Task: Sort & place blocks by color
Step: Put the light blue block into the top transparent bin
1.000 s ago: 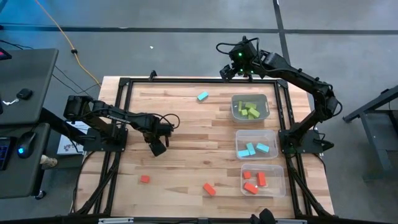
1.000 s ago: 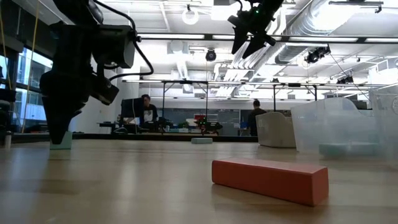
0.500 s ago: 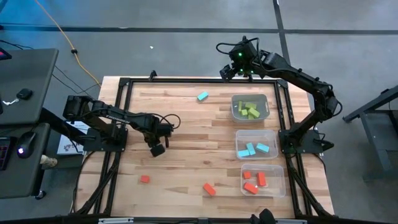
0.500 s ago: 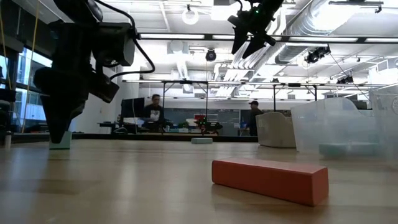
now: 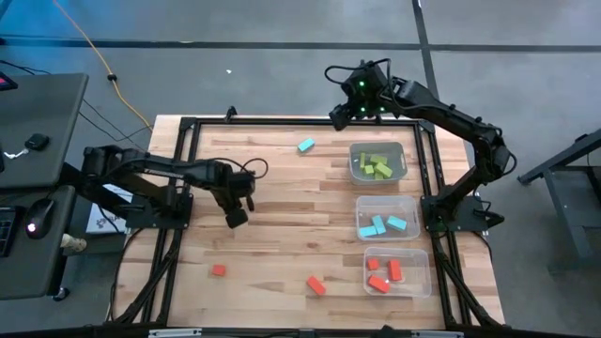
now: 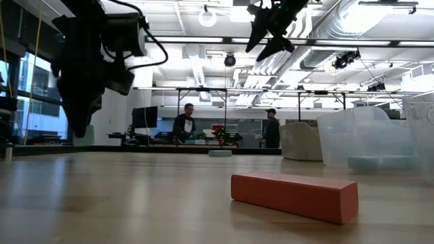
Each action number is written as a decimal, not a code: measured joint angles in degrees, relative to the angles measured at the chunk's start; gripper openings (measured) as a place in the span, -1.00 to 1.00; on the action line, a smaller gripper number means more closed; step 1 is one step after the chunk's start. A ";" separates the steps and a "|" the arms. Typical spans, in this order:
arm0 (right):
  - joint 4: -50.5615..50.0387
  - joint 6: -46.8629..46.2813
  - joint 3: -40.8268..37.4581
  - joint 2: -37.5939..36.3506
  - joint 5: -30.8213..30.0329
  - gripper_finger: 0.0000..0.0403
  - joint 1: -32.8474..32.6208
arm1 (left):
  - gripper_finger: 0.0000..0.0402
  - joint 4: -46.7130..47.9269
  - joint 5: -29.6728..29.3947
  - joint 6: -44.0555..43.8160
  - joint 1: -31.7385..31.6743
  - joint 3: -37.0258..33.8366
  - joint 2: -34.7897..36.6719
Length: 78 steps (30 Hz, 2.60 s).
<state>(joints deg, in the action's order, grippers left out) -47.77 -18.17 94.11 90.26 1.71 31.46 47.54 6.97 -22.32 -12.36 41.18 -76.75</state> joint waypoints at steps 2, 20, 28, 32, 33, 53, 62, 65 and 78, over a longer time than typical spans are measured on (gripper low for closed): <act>0.11 0.02 0.00 0.00 0.97 0.15 -0.85 | -1.00 -0.21 0.82 0.10 -0.90 0.24 1.82; 2.95 -7.50 0.00 0.00 4.47 0.15 -8.97 | -1.00 -8.21 1.00 3.64 -4.06 7.92 7.73; 8.17 -10.18 0.00 0.00 9.58 0.15 -11.56 | -1.00 -16.29 0.91 9.32 -4.06 13.54 7.73; 14.15 -11.79 0.00 0.00 15.02 0.15 -11.97 | -1.00 -20.17 0.67 11.30 -4.08 16.44 7.73; 15.78 -12.33 0.00 0.00 16.09 0.15 -12.01 | -1.00 -20.85 0.63 12.02 -4.13 17.21 7.73; 29.72 -22.68 0.00 0.00 26.56 0.15 -11.65 | -1.00 -31.45 -10.84 30.16 -4.16 28.69 7.73; 31.31 -28.57 0.00 0.00 28.77 0.15 -11.09 | -1.00 -33.97 -14.09 34.95 -4.17 29.82 7.71; 32.20 -30.04 0.00 0.00 28.81 0.15 -11.10 | -1.00 -36.42 -13.96 34.96 -4.15 29.85 7.71; 36.90 -33.03 0.00 0.00 28.77 0.15 -11.06 | -1.00 -39.91 -11.69 34.53 -4.13 29.85 7.44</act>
<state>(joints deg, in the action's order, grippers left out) -10.87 -51.20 94.11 90.26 30.48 20.40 7.63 -4.72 12.21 -16.49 71.02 -69.31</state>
